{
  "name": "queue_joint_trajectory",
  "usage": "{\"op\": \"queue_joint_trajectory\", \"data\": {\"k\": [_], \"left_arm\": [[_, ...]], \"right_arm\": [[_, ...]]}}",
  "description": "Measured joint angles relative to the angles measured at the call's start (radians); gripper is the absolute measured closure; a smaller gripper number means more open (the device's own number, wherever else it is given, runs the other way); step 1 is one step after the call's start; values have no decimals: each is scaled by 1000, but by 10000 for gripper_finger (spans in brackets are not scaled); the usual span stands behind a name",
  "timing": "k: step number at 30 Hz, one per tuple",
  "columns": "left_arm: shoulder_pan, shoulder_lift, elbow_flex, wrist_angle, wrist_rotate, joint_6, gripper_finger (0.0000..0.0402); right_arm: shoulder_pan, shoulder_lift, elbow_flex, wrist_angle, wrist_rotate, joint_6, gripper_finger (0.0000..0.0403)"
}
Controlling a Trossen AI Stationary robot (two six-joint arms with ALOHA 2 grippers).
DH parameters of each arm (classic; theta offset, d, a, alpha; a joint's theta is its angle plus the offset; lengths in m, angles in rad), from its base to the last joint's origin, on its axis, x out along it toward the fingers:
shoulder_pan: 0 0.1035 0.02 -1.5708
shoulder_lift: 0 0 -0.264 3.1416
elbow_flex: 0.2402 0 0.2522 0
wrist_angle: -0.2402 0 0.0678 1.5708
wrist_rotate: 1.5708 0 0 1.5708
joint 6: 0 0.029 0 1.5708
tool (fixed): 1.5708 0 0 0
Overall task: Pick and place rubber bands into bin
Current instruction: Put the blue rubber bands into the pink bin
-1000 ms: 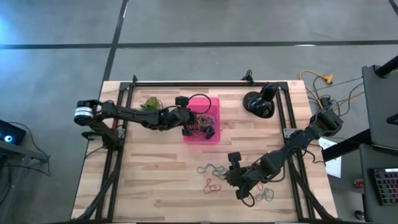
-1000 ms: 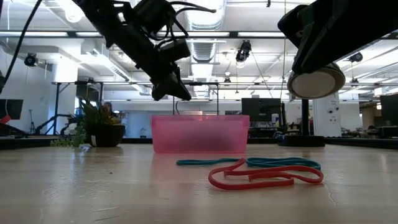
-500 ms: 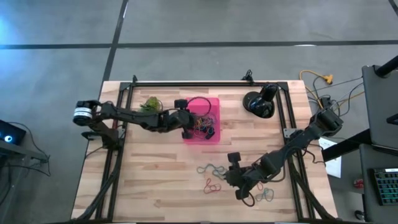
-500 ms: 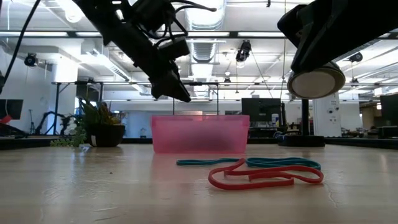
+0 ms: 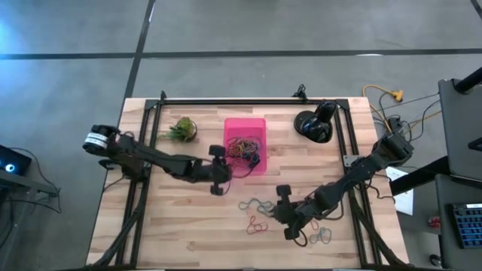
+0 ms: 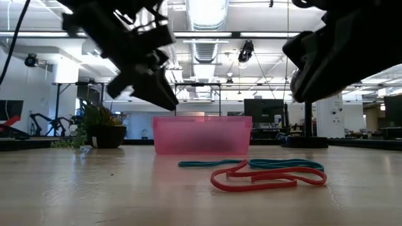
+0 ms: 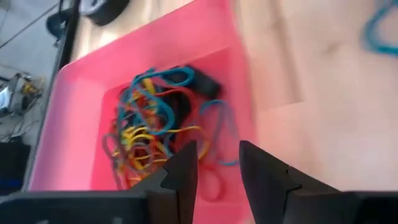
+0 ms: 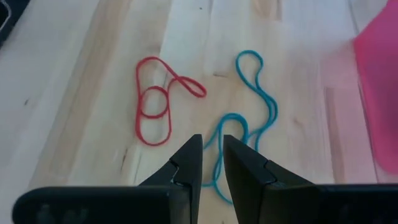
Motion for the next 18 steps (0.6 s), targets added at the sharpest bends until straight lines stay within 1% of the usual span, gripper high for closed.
{"op": "queue_joint_trajectory", "data": {"k": [3, 7, 9, 12, 18], "left_arm": [[-52, -35, 0, -57, 0, -34, 299], [-123, -95, 0, -88, 1, -66, 299], [-160, -123, 2, -78, 0, -81, 299], [-219, -174, -3, -108, 0, -90, 299], [-321, -224, -8, -95, 0, -90, 299]], "right_arm": [[-14, 12, -23, 9, 2, 35, 344], [-49, 36, -55, 16, 6, 81, 344], [-67, 47, -65, 9, 0, 83, 344], [-83, 61, -68, 14, -8, 85, 344], [-94, 64, -73, 25, -33, 96, 344]]}}
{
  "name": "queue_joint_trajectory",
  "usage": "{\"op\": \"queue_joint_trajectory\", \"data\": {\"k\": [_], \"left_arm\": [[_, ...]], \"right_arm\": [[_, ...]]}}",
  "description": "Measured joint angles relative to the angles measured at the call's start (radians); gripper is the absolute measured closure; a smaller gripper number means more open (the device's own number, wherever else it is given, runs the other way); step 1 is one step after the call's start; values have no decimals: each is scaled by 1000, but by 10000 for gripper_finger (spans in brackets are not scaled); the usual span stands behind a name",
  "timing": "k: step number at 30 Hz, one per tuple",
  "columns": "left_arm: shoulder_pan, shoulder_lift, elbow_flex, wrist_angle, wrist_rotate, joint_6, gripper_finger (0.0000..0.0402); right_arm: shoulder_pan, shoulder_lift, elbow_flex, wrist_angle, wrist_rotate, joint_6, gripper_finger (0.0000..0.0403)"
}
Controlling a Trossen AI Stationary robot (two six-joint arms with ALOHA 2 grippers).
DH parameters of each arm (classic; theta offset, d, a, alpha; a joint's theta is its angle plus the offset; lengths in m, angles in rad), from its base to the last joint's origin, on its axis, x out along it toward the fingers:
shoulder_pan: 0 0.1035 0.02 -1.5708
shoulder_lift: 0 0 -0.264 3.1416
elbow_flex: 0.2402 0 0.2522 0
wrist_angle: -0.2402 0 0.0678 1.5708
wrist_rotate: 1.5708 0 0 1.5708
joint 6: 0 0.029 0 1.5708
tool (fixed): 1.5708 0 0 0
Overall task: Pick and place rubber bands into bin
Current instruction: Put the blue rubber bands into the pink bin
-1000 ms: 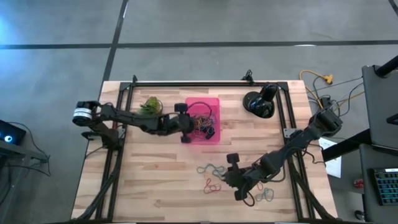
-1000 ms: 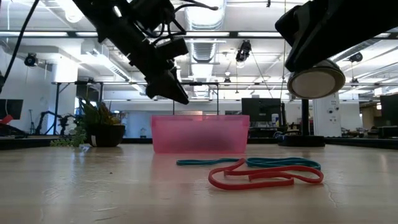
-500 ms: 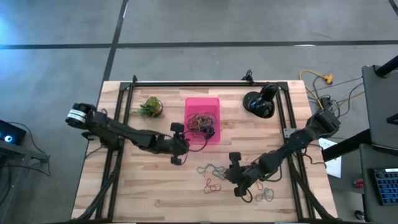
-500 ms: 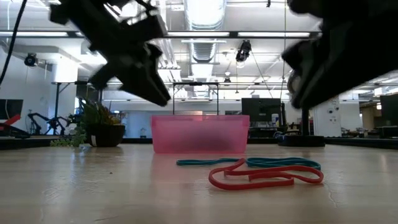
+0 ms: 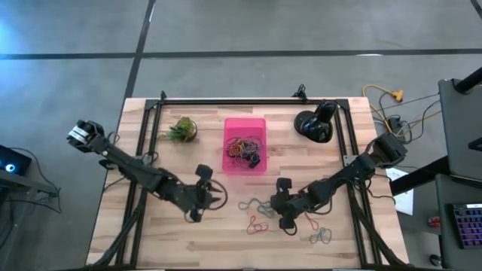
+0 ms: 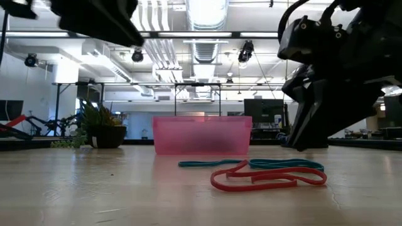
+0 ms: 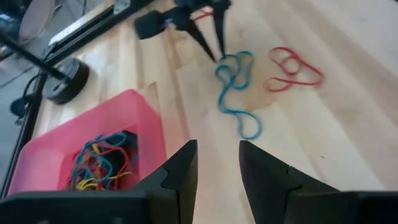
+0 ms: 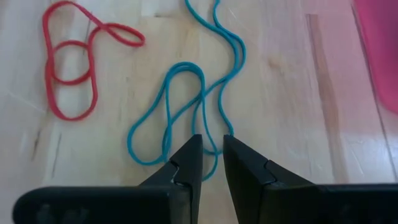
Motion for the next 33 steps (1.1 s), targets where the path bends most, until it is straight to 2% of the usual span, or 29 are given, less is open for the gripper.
{"op": "queue_joint_trajectory", "data": {"k": [10, 19, 33], "left_arm": [[-103, -22, -7, 13, -3, 6, 299], [-195, -28, -8, 67, -3, 85, 299], [-206, -28, -11, 74, -3, 91, 299]], "right_arm": [[-4, 0, -29, 7, -3, 40, 344], [-3, 0, -42, 39, -2, 43, 344], [-16, 0, -70, 59, 5, 39, 344]]}}
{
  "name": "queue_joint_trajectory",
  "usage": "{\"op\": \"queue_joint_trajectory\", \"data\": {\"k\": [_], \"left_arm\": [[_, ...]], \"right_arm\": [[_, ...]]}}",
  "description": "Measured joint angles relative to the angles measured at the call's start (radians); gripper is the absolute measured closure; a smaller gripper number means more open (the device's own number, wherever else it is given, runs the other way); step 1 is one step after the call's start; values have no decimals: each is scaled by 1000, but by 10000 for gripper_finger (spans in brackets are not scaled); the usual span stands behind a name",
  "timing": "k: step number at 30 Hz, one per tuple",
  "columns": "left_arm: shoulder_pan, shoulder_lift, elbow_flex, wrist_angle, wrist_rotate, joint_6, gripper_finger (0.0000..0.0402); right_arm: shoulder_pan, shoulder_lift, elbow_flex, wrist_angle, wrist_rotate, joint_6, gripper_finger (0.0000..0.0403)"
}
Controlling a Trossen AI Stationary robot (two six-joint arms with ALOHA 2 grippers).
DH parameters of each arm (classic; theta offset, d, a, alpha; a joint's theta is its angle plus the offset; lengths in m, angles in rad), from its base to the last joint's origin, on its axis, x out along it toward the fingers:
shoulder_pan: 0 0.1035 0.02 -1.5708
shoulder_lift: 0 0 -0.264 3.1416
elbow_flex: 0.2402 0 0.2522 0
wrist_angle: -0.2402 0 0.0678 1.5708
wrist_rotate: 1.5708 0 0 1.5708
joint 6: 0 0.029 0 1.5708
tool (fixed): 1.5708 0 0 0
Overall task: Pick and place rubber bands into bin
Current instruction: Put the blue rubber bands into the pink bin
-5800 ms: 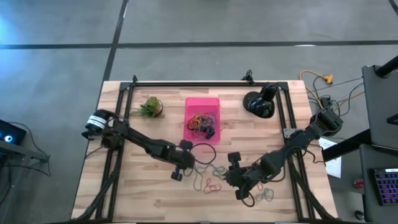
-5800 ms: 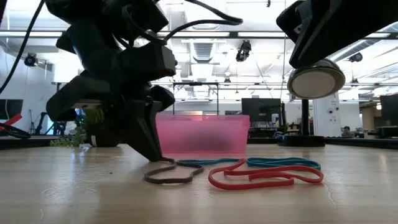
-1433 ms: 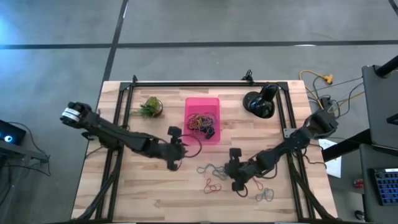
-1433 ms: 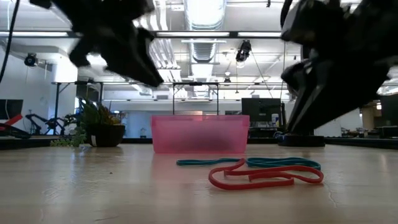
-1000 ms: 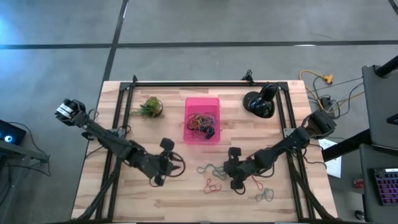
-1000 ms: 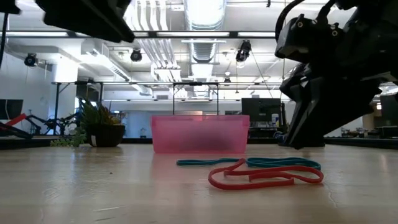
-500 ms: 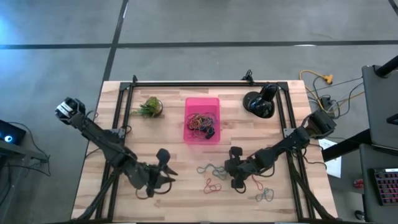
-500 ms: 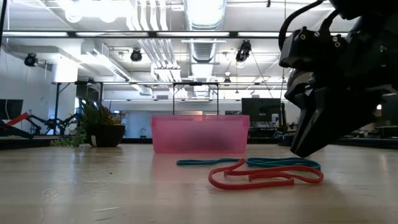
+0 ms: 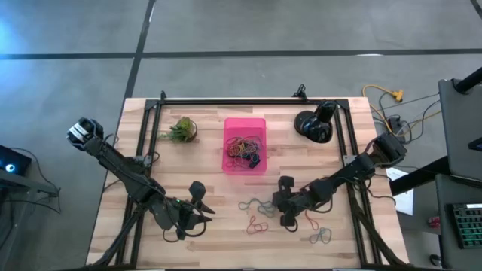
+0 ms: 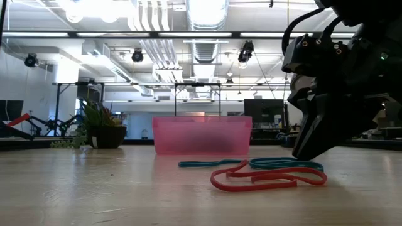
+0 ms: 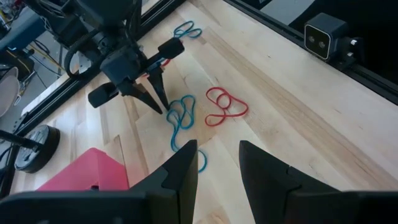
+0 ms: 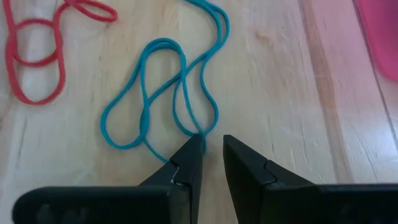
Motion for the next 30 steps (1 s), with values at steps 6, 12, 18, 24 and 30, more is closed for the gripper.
{"op": "queue_joint_trajectory", "data": {"k": [6, 12, 18, 24, 30], "left_arm": [[0, 0, 0, 0, 0, 0, 299], [0, 0, -2, 0, 0, 0, 299], [0, 0, -2, 0, 0, 0, 299], [0, 0, -3, 0, 0, 0, 299], [0, 1, -3, 0, 0, 0, 299]], "right_arm": [[-3, 0, -31, 68, -2, -2, 344], [-3, 0, -34, 84, -10, -4, 344], [-4, 0, -35, 108, -46, -5, 344], [-4, 0, -54, 113, -44, 18, 344], [-3, -2, -65, 115, -8, 13, 347]]}}
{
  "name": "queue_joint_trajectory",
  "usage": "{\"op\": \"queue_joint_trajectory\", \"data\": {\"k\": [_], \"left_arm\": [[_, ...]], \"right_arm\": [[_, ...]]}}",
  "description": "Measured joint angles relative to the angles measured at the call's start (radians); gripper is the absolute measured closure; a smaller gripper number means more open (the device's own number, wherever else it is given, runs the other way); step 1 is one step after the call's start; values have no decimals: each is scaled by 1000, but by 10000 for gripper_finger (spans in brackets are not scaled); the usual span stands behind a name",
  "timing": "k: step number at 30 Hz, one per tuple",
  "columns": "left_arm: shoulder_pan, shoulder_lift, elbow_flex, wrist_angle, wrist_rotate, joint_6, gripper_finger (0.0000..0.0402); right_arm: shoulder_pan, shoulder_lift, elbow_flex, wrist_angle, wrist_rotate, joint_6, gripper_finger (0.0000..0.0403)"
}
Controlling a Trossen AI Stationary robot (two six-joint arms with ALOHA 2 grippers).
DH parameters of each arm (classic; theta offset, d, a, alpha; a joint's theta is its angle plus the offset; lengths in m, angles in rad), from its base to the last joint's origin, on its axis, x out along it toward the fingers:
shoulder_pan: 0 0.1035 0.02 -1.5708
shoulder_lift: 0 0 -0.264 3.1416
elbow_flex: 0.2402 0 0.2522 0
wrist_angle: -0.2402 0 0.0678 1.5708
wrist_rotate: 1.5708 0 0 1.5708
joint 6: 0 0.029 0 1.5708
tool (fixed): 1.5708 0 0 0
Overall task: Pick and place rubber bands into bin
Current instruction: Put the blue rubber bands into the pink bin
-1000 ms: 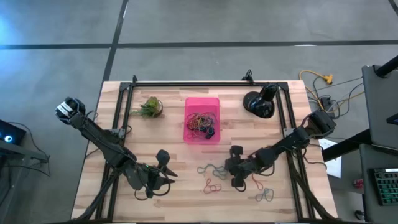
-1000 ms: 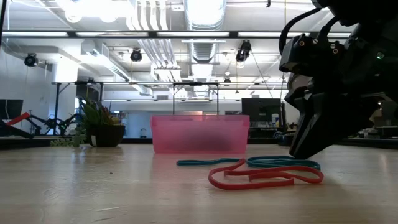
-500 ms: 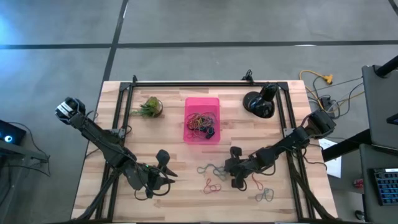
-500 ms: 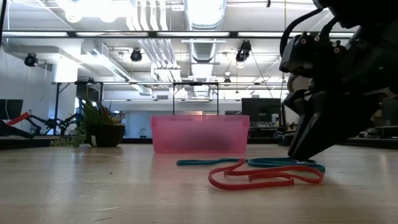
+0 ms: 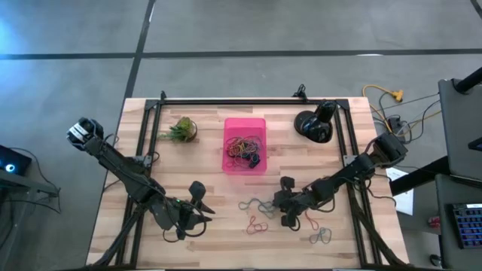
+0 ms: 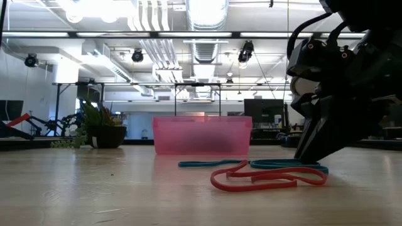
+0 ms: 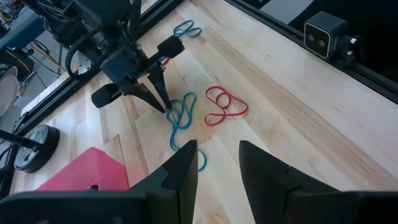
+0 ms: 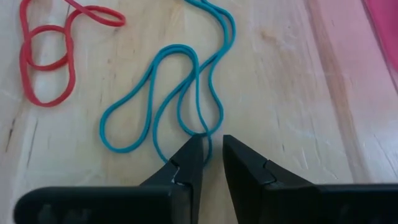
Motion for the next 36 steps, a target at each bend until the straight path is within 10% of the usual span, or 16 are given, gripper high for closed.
{"op": "queue_joint_trajectory", "data": {"k": [18, 36], "left_arm": [[0, 0, 0, 1, 0, 18, 299], [0, 0, -3, 4, 0, 18, 299]], "right_arm": [[21, 2, 35, 8, 78, -195, 395], [99, -9, 239, 5, 407, -617, 395]]}}
